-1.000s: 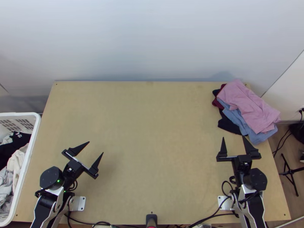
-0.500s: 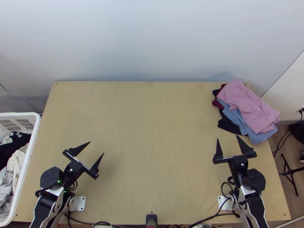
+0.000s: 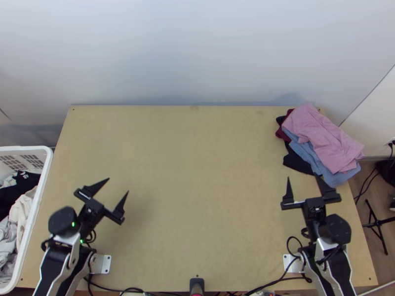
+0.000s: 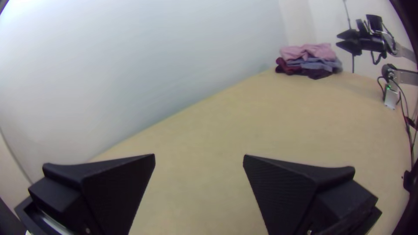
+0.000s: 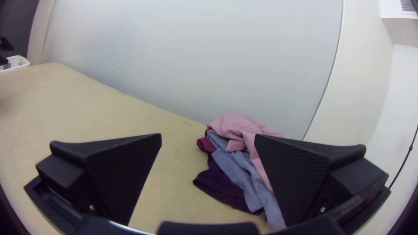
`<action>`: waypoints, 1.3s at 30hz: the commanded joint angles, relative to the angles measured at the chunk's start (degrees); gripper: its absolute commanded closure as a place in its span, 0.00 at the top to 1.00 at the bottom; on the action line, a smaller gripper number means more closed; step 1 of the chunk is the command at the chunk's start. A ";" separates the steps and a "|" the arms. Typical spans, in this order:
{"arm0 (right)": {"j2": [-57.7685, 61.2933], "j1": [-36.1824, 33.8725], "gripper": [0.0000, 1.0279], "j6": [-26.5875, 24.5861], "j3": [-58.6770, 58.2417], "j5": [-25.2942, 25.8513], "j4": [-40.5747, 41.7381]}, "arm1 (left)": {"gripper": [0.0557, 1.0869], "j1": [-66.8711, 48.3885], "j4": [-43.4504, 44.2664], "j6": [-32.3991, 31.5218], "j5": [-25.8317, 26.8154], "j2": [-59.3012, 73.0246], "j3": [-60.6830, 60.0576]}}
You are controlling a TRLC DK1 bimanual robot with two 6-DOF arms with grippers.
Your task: Fold the t-shirt
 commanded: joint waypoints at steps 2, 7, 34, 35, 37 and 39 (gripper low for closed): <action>15.45 -3.70 0.96 3.94 13.63 0.81 -8.11 | 0.96 13.12 -2.80 1.95 0.16 19.02 15.35; 28.64 -4.67 0.96 8.42 25.94 1.16 -20.68 | 0.96 30.61 -7.89 7.75 0.34 27.28 22.47; 47.71 -6.34 0.96 13.52 60.66 6.87 -41.16 | 0.95 85.02 6.34 37.90 -9.68 89.07 44.09; 47.88 -6.34 0.96 13.43 60.66 6.87 -41.07 | 0.95 85.63 6.08 37.81 -9.68 90.30 45.50; 48.06 -6.34 0.96 13.25 60.66 6.87 -40.89 | 0.95 86.69 6.08 37.63 -10.91 93.03 48.57; 48.24 -6.43 0.96 13.25 60.74 6.87 -40.72 | 0.95 87.57 5.11 37.55 -12.76 96.45 51.91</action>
